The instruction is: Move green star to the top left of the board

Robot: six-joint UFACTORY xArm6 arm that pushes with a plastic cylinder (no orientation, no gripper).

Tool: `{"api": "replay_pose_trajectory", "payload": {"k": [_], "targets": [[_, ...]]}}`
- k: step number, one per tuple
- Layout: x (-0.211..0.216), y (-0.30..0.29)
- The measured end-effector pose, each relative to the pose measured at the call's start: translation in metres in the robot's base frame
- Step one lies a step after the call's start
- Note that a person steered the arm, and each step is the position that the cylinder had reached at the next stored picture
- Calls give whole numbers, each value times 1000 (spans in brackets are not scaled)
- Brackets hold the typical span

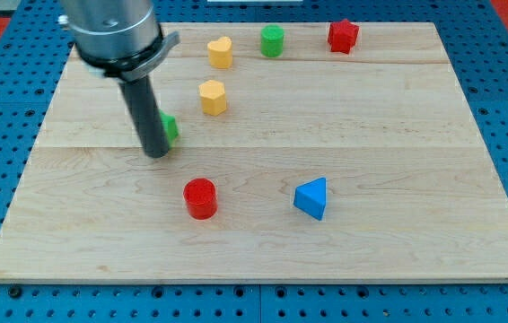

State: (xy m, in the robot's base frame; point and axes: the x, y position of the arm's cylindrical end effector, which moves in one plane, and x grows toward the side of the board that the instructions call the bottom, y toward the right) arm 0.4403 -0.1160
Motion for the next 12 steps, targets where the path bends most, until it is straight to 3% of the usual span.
{"api": "replay_pose_trajectory", "payload": {"k": [2,3,6,12], "targets": [[-14,63],[-43,54],[-49,-91],[-49,-82]]}}
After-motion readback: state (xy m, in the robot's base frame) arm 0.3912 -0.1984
